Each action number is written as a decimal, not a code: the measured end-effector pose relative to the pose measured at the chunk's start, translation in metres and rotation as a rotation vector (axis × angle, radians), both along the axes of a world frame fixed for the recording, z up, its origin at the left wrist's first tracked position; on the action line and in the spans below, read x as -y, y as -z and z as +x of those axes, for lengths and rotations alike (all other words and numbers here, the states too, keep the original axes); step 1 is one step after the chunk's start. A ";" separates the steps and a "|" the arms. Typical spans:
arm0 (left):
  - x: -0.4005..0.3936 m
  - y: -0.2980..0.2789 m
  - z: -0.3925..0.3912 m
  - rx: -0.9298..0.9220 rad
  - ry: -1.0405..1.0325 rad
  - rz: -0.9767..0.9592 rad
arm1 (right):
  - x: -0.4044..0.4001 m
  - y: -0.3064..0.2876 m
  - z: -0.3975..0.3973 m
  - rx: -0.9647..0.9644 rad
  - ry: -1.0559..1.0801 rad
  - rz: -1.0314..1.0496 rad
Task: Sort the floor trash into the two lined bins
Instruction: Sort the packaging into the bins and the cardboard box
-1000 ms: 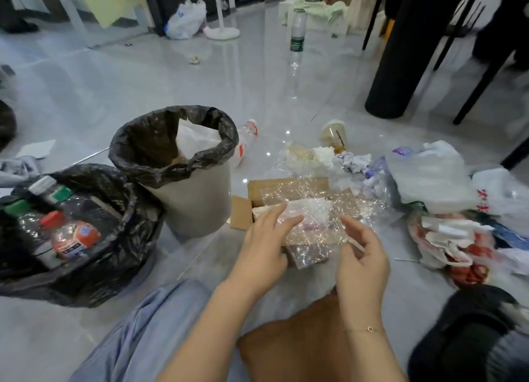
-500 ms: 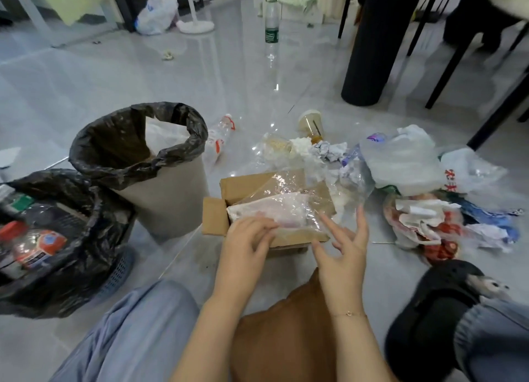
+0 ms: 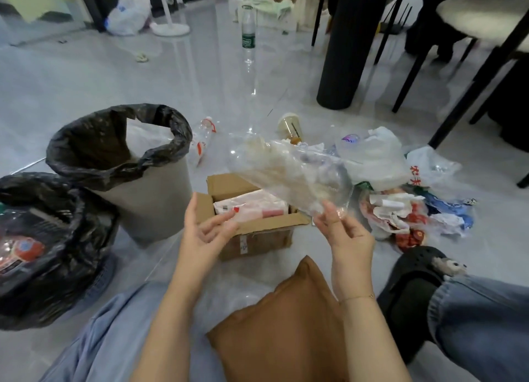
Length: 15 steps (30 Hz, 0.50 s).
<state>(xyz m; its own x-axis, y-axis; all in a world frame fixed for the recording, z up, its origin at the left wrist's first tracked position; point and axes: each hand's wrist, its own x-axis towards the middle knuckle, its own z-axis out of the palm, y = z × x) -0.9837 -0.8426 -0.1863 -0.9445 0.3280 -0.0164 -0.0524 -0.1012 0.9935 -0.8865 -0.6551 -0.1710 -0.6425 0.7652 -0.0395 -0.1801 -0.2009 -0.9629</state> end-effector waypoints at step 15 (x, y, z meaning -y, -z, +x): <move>0.008 0.007 -0.004 0.212 0.039 0.151 | 0.004 0.014 0.006 0.141 -0.165 -0.068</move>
